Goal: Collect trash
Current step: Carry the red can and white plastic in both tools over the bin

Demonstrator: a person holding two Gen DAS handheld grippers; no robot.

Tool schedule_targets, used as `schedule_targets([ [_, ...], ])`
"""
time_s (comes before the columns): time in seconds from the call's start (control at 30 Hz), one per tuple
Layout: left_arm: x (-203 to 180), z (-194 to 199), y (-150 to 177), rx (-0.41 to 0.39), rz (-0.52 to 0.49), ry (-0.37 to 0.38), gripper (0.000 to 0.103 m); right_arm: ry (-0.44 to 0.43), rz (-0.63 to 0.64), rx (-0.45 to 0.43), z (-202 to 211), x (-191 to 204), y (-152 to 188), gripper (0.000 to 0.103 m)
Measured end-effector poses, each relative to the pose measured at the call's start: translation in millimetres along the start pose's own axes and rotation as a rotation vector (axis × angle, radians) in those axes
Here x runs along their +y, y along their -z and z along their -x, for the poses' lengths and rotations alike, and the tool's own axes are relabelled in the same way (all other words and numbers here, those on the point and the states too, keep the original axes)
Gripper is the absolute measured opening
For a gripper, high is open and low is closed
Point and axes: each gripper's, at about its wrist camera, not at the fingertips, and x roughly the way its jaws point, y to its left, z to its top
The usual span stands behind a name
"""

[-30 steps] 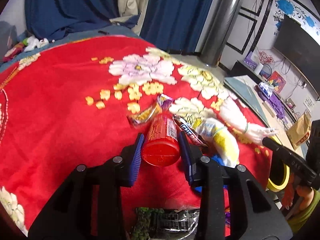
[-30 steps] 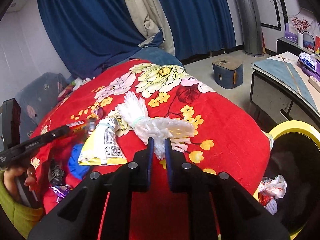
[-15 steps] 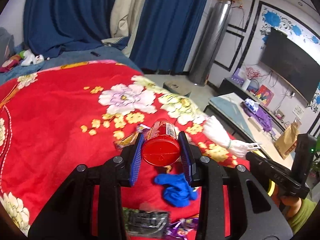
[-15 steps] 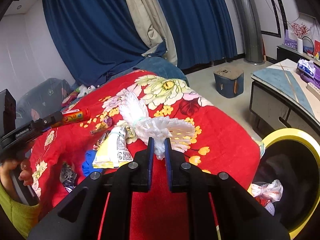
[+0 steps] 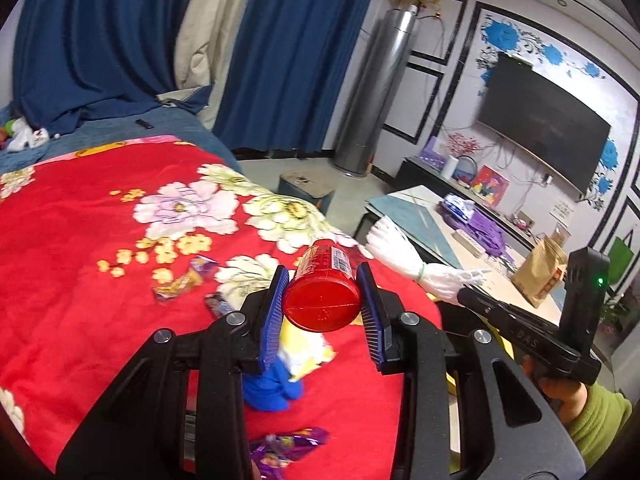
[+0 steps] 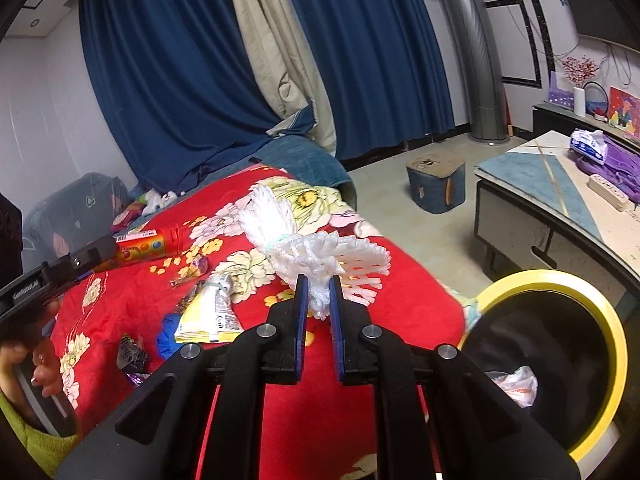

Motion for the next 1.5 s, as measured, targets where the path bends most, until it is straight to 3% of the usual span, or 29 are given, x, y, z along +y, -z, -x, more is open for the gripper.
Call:
schedule_targets([
  [0.3,-29,-10,12,0.019,-0.033,0.066,0.027,0.071,-0.025,-0.038,29,-26,1,0.011],
  [0.63,-65,-27,20,0.06,-0.074,0.136,0.027,0.196,-0.094,-0.087,66,-82,7,0.011],
  [1.03,-133,-66,24,0.123,-0.169,0.205,0.027,0.354,-0.211,-0.142,113,-161,31,0.011],
  [1.5,-213,-109,50,0.206,-0.297,0.293,0.027,0.441,-0.305,-0.125,133,-218,52,0.011],
])
